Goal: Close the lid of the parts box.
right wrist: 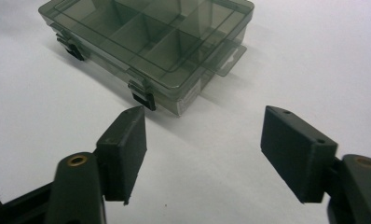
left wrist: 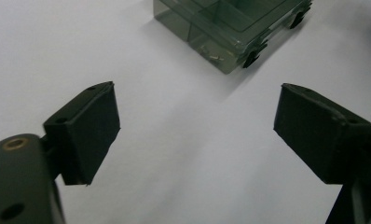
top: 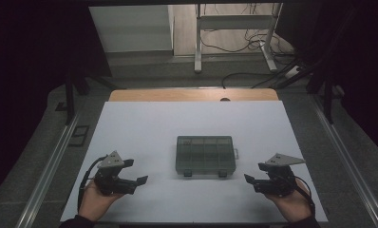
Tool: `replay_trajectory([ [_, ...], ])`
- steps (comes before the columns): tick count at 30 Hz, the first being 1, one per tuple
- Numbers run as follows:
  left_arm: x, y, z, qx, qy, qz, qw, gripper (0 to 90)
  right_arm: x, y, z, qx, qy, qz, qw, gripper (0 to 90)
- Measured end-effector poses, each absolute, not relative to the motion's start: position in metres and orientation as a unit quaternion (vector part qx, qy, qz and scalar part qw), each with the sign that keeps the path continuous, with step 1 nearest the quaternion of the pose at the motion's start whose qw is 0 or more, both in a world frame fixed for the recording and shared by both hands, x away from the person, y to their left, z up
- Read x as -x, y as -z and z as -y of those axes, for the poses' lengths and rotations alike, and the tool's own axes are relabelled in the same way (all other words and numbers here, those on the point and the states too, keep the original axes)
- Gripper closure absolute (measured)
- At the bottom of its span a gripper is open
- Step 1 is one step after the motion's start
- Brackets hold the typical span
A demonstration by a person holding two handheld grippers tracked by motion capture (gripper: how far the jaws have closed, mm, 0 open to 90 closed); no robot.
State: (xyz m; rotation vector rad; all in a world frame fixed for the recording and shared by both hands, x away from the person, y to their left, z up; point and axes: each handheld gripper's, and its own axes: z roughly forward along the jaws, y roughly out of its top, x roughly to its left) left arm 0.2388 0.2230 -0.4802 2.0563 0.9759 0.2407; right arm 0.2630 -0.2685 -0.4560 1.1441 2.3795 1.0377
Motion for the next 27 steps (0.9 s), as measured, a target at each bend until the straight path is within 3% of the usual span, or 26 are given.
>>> replay_trajectory([
  [6,-0.235,0.480,-0.233,-0.814,-0.098,-0.399,0.411,9.3,-0.259,0.456,0.274,-0.410,-0.362,-0.823,0.155,25.8],
  [27,-0.210,0.477,-0.266,-0.801,-0.133,-0.425,0.401,5.2,-0.244,0.459,0.288,-0.422,-0.356,-0.817,0.170,6.9],
])
